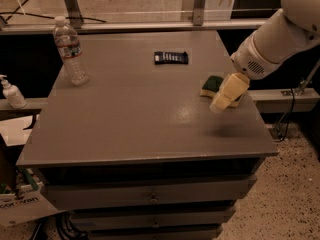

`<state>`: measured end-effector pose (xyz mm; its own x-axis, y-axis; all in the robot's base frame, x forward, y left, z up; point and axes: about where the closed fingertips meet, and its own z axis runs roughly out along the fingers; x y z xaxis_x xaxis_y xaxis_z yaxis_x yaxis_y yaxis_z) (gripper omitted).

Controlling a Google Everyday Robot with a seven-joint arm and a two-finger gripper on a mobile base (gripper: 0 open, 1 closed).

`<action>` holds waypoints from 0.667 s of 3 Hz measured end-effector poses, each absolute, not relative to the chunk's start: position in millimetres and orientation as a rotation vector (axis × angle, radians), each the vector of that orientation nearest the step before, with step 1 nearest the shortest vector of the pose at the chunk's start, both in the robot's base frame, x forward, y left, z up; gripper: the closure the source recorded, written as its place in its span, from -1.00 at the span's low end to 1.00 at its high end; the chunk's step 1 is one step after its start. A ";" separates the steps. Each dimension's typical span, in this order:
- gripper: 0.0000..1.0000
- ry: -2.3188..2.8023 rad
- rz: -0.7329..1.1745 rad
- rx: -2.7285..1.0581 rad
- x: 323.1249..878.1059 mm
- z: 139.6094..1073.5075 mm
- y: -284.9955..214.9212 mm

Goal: Move sponge near water bottle

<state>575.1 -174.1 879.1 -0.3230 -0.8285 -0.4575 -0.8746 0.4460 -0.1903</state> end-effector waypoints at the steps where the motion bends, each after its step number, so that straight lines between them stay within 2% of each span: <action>1: -1.00 2.283 0.107 -1.362 598.2 854.5 -185.2; 2: -1.00 2.365 0.099 -1.298 610.9 831.8 -201.7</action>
Offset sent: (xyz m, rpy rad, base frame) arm 0.0509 -0.0512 -0.0725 -0.0432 0.1167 -0.2277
